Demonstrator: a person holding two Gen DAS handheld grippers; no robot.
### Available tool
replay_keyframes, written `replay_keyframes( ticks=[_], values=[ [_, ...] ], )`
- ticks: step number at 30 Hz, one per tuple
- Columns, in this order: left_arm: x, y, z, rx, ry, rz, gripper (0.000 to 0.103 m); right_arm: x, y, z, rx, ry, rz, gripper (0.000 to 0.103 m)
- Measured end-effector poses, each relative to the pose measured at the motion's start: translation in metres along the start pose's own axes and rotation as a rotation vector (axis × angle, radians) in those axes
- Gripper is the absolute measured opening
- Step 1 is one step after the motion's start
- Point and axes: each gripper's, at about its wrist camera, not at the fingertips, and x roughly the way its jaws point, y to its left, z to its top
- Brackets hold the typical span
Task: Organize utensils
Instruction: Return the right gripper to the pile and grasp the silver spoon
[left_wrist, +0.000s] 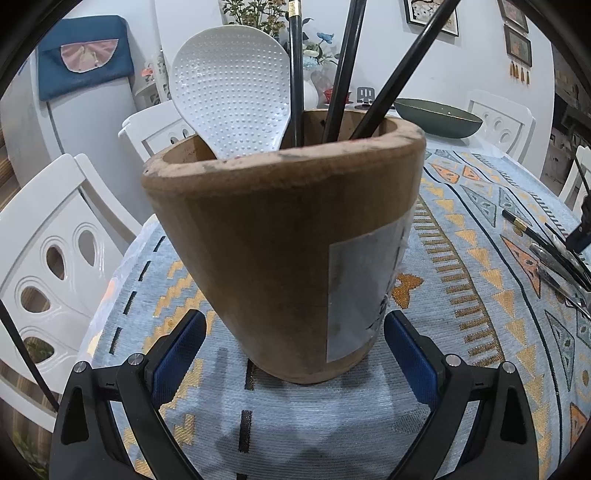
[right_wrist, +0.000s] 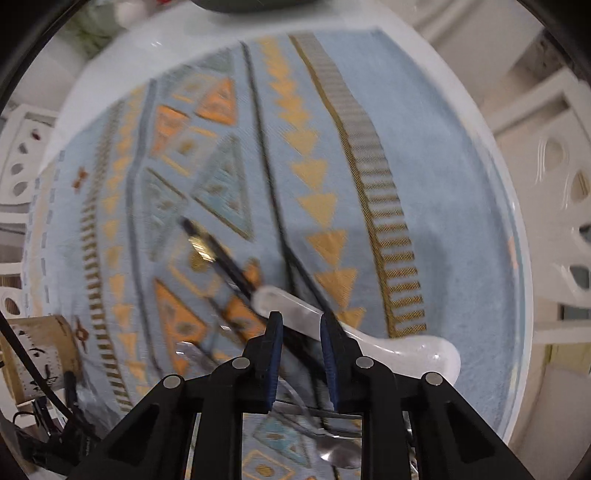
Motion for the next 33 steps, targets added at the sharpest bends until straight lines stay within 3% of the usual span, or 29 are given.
replay_keyframes(
  ticks=[4, 8, 13, 16, 22, 27, 33],
  values=[
    [0.001, 0.000, 0.000, -0.002, 0.004, 0.002, 0.097, -0.006, 0.006, -0.014, -0.047, -0.006, 0.065, 0.020],
    [0.000, -0.001, 0.000, 0.005, 0.000, 0.003, 0.097, -0.007, 0.041, -0.033, -0.223, 0.025, 0.106, 0.020],
    [0.000, 0.000, 0.000, -0.002, 0.004, 0.003, 0.097, 0.012, 0.070, -0.049, -0.371, 0.071, 0.018, 0.020],
    [0.001, 0.001, 0.000, 0.001, 0.002, 0.002, 0.097, 0.021, 0.077, -0.051, -0.390, 0.061, -0.049, 0.020],
    [0.001, 0.001, 0.000, 0.002, 0.002, 0.000, 0.097, 0.022, 0.087, -0.064, -0.419, 0.043, -0.073, 0.020],
    [0.000, 0.000, -0.001, 0.000, 0.002, 0.001, 0.097, 0.010, 0.079, -0.070, -0.346, -0.002, -0.018, 0.011],
    [0.000, -0.002, -0.001, 0.006, -0.001, 0.002, 0.097, -0.028, 0.067, -0.064, -0.284, -0.089, 0.049, 0.010]
  ],
)
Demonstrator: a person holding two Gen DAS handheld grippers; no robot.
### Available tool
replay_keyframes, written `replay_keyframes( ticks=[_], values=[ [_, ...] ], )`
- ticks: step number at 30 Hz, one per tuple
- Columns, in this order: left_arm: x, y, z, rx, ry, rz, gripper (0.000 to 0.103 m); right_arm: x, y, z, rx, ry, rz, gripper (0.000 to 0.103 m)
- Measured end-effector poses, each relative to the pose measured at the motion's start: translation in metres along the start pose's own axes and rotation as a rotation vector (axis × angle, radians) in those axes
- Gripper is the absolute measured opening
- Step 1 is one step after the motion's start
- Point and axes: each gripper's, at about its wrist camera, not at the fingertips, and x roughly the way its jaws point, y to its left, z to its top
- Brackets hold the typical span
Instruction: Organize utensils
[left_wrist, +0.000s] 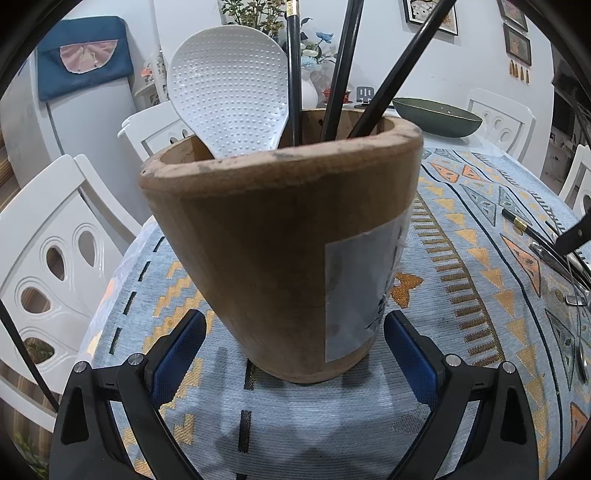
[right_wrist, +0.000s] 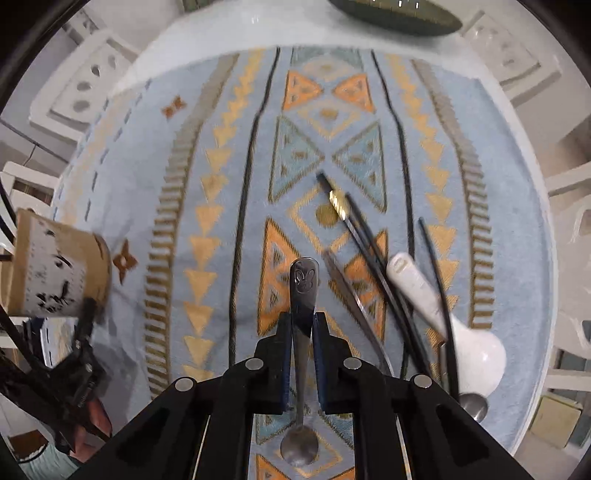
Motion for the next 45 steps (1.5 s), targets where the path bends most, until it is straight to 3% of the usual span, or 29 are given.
replay_keyframes(
  ticks=[3, 7, 14, 22, 23, 24, 32, 36, 42, 45],
  values=[
    [0.000, 0.000, 0.000, -0.004, 0.002, -0.001, 0.097, 0.000, 0.003, 0.003, 0.005, -0.005, -0.002, 0.010],
    [0.000, 0.001, 0.000, -0.006, 0.002, -0.001, 0.097, 0.003, 0.002, 0.010, 0.036, -0.017, 0.065, 0.010],
    [0.000, 0.002, 0.000, -0.002, 0.002, 0.000, 0.097, -0.052, 0.003, -0.012, -0.018, -0.219, 0.182, 0.011],
    [0.000, 0.000, 0.000, 0.002, 0.004, 0.001, 0.097, -0.100, 0.000, -0.040, 0.001, -0.368, 0.222, 0.010],
    [0.000, 0.000, 0.000, 0.000, 0.004, 0.002, 0.097, -0.105, 0.004, -0.039, 0.001, -0.382, 0.226, 0.010],
    [0.000, 0.000, 0.000, 0.000, 0.003, 0.002, 0.097, -0.108, 0.007, -0.037, -0.001, -0.391, 0.229, 0.001],
    [-0.001, 0.000, 0.000, -0.005, 0.003, 0.000, 0.097, -0.147, 0.030, -0.011, -0.061, -0.518, 0.212, 0.001],
    [-0.001, 0.002, 0.001, -0.010, 0.001, 0.000, 0.097, -0.125, 0.023, 0.005, -0.041, -0.429, 0.198, 0.002],
    [-0.001, 0.000, 0.001, -0.005, 0.001, -0.001, 0.097, -0.044, 0.016, 0.005, 0.019, -0.137, 0.297, 0.010],
    [-0.001, 0.000, 0.001, -0.006, 0.003, -0.002, 0.097, -0.002, 0.024, 0.001, 0.011, -0.036, 0.259, 0.010]
  ],
)
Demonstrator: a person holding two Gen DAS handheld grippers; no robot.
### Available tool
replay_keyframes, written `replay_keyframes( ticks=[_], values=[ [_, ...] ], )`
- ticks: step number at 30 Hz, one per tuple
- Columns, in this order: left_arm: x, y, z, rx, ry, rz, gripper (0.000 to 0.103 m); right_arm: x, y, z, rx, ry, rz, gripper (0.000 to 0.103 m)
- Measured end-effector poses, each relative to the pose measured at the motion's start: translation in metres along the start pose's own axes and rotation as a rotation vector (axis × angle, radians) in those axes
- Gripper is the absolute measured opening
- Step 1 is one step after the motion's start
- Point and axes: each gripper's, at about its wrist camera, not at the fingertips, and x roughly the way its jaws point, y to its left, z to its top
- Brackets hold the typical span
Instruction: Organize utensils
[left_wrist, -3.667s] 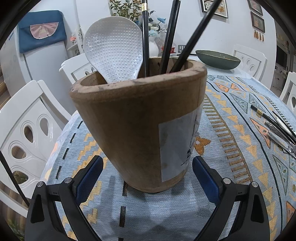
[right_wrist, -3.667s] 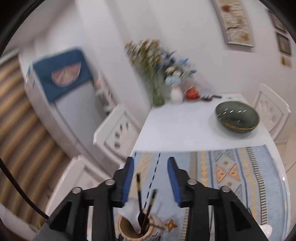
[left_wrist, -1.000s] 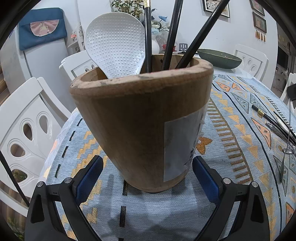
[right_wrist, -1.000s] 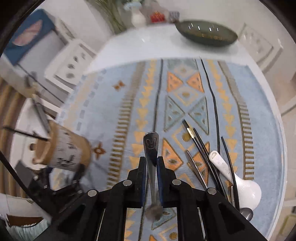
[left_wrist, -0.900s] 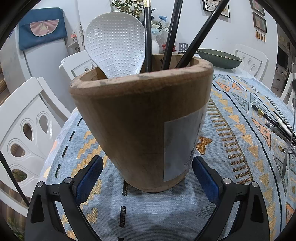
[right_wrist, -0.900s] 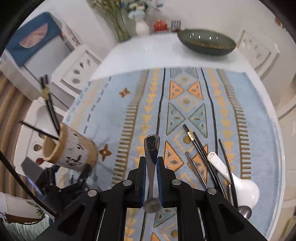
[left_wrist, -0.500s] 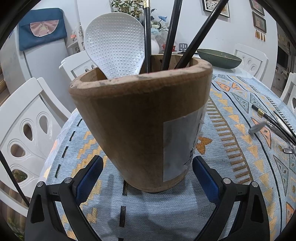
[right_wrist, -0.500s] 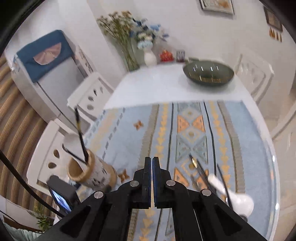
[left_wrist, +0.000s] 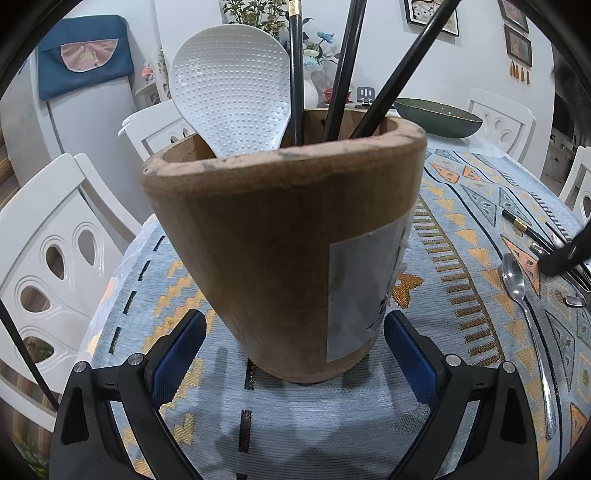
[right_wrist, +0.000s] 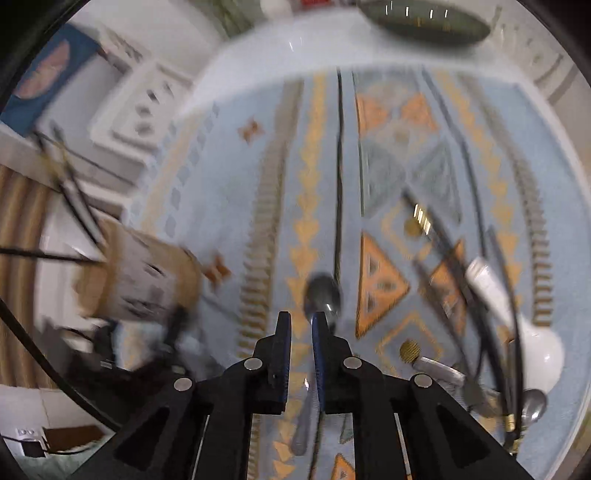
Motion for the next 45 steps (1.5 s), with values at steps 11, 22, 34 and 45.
replay_keyframes(
  ticks=[11, 22, 34, 45],
  values=[
    [0.000, 0.001, -0.001, 0.000, -0.002, 0.000, 0.097, 0.051, -0.007, 0.015, 0.017, 0.063, -0.103, 0.011],
    [0.002, 0.002, 0.000, -0.005, 0.000, -0.003, 0.097, 0.062, 0.017, 0.023, -0.032, 0.104, -0.040, 0.024],
    [0.003, 0.003, -0.001, -0.007, 0.004, -0.004, 0.097, 0.072, 0.041, 0.026, -0.203, 0.149, -0.108, 0.031],
    [0.002, 0.001, 0.000, -0.006, 0.005, 0.000, 0.097, 0.073, 0.082, 0.005, -0.296, 0.074, -0.213, 0.007]
  ],
)
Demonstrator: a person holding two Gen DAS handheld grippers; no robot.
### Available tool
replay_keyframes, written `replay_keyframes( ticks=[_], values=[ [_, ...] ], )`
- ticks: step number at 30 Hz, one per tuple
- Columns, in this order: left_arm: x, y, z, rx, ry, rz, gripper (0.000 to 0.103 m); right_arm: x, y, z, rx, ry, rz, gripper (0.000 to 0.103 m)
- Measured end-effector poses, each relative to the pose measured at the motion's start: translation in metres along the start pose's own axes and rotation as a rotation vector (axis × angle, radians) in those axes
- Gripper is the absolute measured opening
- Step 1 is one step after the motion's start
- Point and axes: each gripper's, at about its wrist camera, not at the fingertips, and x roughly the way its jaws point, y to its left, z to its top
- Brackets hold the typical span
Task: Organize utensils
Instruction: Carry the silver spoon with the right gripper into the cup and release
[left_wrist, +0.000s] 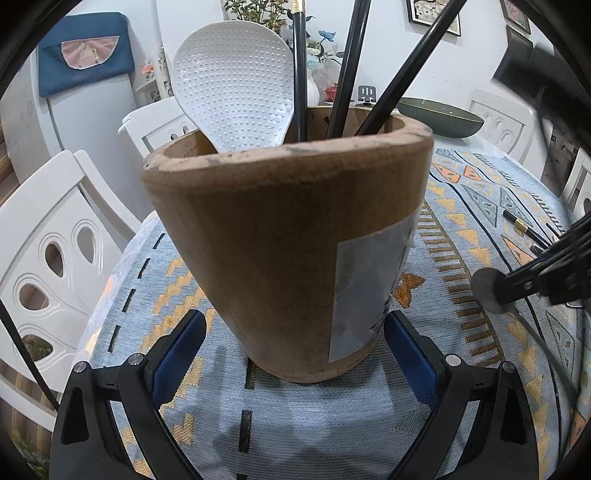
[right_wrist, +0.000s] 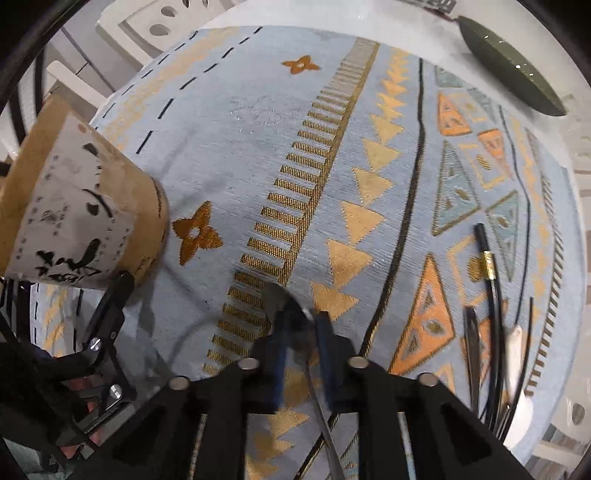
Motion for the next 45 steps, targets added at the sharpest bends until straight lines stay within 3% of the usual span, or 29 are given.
replay_keyframes(
  ticks=[5, 10, 16, 22, 28, 32, 38, 45],
  values=[
    [0.000, 0.000, 0.000, 0.001, 0.000, -0.001, 0.097, -0.018, -0.003, -0.013, 0.051, -0.020, 0.034, 0.003],
    [0.000, 0.000, 0.000, 0.000, 0.001, -0.002, 0.097, -0.008, -0.001, -0.020, 0.048, 0.018, 0.065, 0.003],
    [0.000, 0.002, 0.000, -0.002, -0.001, -0.001, 0.097, 0.004, 0.014, -0.006, 0.030, 0.048, 0.030, 0.003],
    [0.000, 0.002, 0.000, -0.001, -0.001, -0.002, 0.097, 0.026, 0.017, 0.013, 0.037, 0.108, 0.088, 0.006],
    [0.000, 0.003, 0.000, -0.003, -0.001, -0.002, 0.097, 0.037, 0.020, 0.028, 0.085, 0.065, 0.108, 0.005],
    [0.000, 0.002, 0.000, 0.000, -0.003, 0.000, 0.097, 0.011, -0.005, 0.017, 0.170, -0.049, 0.081, 0.004],
    [0.000, 0.001, 0.000, 0.001, -0.003, 0.000, 0.097, -0.067, -0.037, 0.012, 0.276, -0.303, 0.018, 0.004],
    [0.000, 0.001, 0.000, 0.001, -0.003, 0.001, 0.097, -0.173, -0.036, 0.016, 0.325, -0.632, 0.053, 0.004]
  ],
)
